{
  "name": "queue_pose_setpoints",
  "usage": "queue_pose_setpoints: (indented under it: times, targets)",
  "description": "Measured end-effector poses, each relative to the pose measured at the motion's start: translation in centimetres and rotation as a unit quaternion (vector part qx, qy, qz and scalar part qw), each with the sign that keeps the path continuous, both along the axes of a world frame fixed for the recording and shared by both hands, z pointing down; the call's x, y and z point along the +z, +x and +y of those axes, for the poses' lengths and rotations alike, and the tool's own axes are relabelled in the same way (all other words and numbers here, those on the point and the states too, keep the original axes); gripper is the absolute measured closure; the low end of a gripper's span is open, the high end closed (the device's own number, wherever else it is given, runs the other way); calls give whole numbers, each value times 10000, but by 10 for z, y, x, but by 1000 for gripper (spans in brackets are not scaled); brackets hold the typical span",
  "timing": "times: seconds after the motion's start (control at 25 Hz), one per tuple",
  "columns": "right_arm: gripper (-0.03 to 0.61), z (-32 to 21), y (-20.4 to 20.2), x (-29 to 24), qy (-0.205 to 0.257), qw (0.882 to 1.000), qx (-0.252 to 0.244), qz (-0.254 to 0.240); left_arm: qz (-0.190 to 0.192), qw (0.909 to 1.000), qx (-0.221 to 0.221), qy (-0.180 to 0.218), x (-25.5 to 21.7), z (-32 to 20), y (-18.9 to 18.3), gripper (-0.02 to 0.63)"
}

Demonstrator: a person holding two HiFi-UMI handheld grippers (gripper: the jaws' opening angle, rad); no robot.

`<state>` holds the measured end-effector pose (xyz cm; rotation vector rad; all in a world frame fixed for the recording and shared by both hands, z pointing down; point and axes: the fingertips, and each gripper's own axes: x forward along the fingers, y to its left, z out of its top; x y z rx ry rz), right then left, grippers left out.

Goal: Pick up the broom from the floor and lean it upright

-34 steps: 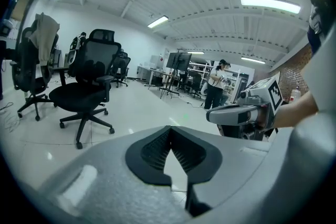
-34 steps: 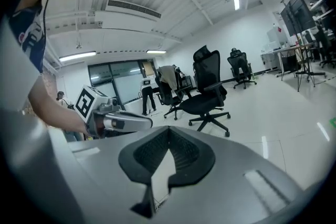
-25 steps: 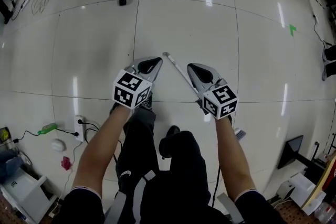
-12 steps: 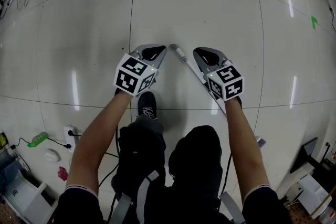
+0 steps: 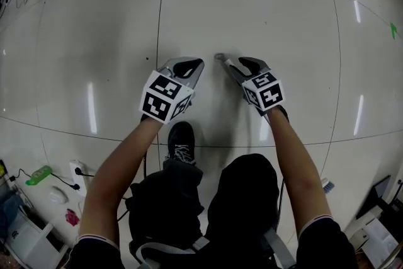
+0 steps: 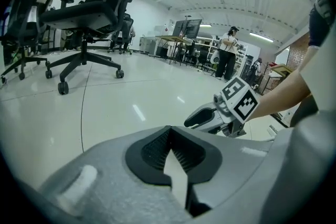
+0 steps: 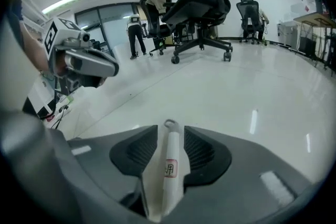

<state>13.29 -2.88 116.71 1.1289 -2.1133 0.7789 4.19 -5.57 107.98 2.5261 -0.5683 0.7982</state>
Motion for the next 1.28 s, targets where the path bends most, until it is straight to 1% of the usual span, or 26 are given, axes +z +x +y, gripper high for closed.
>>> queue_pose_setpoints:
  times: [0.08,0.24,0.32,0.48,0.52,0.64,0.72,0.8,0.92,1.04,1.16,1.28]
  targets:
    - [408,3,-2,22,-200,9997,-64,143,-22,9999,-26,-104,9,4,-4,614]
    - [379,5,-4,44,-394,9989,-40,264,-90,9995,-114,-270,24,10,-8,614]
    - [336,8,-7,51,-460,9981,-122,391,-151,9994,-117,-298,30,13,-9,614]
    - [328,19,-10,59,-545,9959,-253,670,-190,9994,-92,-286,33,17,-8,614]
    - [334,21,-9,60,-529,9950,-321,787,-193,9994,-96,-272,32,17,-8,614]
    - [466,28,-9,63,-593,9922,-524,960,-175,9995,-103,-239,29,17,-6,614]
    - [473,32,-9,62,-717,9924,-475,883,-162,9996,-78,-205,25,18,-3,614]
    - [477,29,-9,51,-670,9943,-338,758,-150,9998,-82,-141,19,17,-2,614]
    - [479,13,-9,23,-307,9972,-237,633,-116,9997,-202,-16,8,11,-3,614]
    - [479,0,-10,-7,-48,9987,-117,500,-68,9996,-272,71,-6,3,-3,614]
    - [479,-12,-6,-50,155,9992,31,362,14,9995,-259,182,-33,-7,4,614]
    - [480,-25,3,-101,428,9985,145,309,123,9992,-165,352,-73,-22,13,614]
